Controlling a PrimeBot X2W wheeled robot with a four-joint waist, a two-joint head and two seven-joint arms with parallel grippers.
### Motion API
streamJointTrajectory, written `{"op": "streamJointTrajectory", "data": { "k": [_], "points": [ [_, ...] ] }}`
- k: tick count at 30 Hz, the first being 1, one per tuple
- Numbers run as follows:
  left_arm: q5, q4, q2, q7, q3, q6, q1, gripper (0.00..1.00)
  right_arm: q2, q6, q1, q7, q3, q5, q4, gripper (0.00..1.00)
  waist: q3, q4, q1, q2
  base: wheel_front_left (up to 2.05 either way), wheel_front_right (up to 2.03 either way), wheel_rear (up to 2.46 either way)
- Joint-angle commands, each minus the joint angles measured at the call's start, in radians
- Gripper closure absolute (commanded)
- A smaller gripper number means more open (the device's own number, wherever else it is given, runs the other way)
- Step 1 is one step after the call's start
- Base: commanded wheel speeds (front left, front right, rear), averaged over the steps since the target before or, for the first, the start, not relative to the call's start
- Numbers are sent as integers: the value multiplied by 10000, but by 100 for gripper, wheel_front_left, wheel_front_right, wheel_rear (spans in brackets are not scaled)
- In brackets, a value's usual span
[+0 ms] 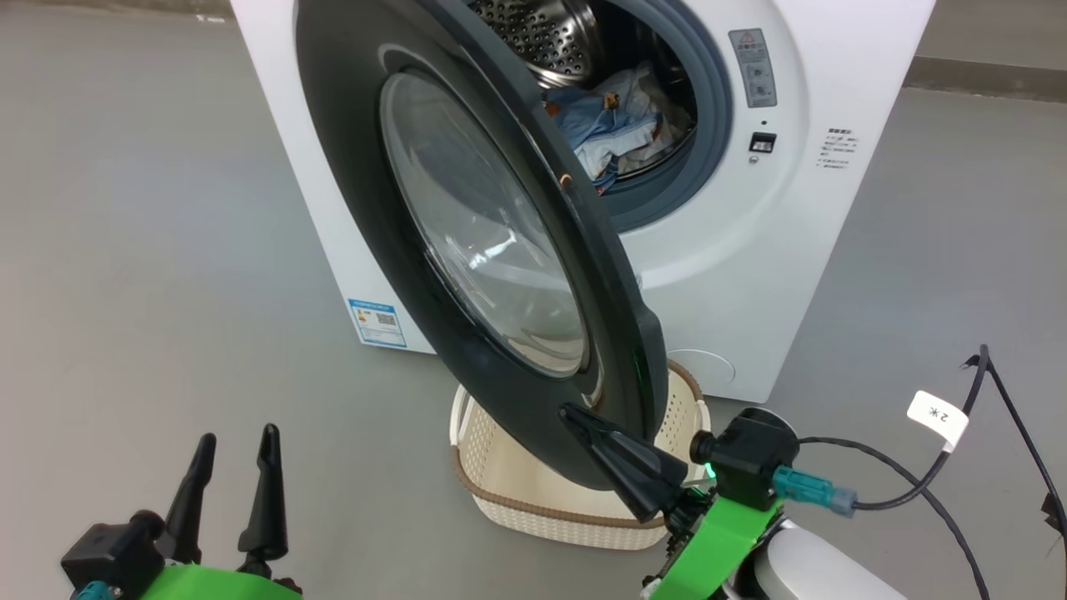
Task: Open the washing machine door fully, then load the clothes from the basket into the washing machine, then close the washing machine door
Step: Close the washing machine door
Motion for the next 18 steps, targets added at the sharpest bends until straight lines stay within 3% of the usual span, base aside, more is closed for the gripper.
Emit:
{"op": "streamJointTrajectory", "data": {
  "k": [1,18],
  "points": [
    [-42,-204,135,-65,313,-27,-207,0,8,16,-350,-48,183,229,77,100,79,119,0,0,0,0,0],
    [-121,-260,159,-65,313,-27,-288,0,-283,16,-889,-48,-342,511,1533,100,374,348,0,0,0,0,0]
  ]
}}
